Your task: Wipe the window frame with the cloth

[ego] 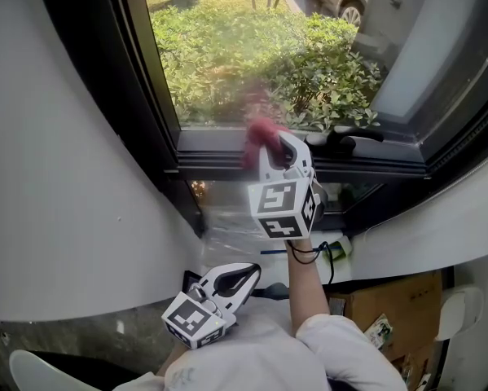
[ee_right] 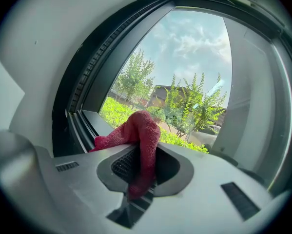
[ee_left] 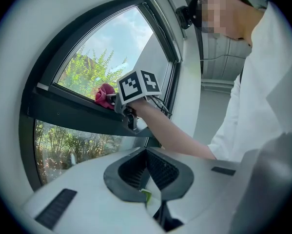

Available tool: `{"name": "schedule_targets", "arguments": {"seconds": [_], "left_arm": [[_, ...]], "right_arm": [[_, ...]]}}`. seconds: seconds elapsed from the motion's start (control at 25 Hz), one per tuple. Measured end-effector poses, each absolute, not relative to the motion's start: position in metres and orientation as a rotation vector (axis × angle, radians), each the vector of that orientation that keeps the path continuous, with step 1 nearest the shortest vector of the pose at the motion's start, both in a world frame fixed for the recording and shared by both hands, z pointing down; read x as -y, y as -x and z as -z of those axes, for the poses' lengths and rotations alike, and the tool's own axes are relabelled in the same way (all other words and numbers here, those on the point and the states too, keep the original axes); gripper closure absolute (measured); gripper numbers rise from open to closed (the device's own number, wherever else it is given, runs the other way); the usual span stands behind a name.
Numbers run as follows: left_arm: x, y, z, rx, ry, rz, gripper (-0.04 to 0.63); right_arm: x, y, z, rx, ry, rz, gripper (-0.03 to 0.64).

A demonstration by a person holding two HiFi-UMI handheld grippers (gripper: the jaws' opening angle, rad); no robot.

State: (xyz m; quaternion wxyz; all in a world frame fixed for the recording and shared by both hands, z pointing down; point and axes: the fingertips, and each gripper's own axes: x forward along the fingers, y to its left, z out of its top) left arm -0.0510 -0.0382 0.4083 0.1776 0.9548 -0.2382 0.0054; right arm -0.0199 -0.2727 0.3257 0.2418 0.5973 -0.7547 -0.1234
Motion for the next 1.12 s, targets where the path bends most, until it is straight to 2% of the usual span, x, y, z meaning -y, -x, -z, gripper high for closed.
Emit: {"name": "schedule_targets", "arguments": {"seconds": [1.12], "left_arm": [[0.039,0.030,-0.409,0.656,-2.694,-0.013,0.585]], "right_arm": [[0.268,-0.021,-0.325,2.032,-1.691,0.315,0.549]]}}
